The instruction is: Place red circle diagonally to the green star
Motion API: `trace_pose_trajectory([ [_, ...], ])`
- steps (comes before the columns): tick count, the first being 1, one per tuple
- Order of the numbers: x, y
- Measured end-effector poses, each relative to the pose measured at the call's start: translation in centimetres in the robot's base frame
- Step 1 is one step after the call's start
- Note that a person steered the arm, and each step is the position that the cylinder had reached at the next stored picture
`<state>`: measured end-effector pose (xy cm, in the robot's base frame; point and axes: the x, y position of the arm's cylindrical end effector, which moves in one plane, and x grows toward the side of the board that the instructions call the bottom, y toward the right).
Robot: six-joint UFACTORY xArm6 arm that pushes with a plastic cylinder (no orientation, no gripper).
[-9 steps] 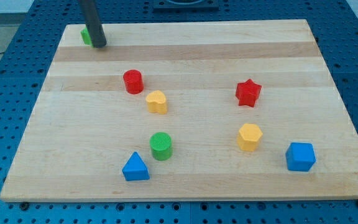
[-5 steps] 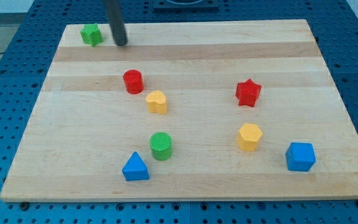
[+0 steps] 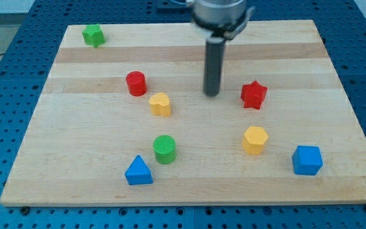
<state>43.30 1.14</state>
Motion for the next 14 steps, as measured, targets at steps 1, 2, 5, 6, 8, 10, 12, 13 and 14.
trace_pose_trajectory([
  [1, -0.2, -4.9],
  [2, -2.3, -8.6],
  [5, -4.6, -14.6],
  [6, -4.0, -17.5],
  [8, -7.8, -21.3],
  [10, -5.7, -18.9],
  [12, -7.0, -12.6],
  [13, -7.3, -8.7],
  [14, -7.8, -7.6],
])
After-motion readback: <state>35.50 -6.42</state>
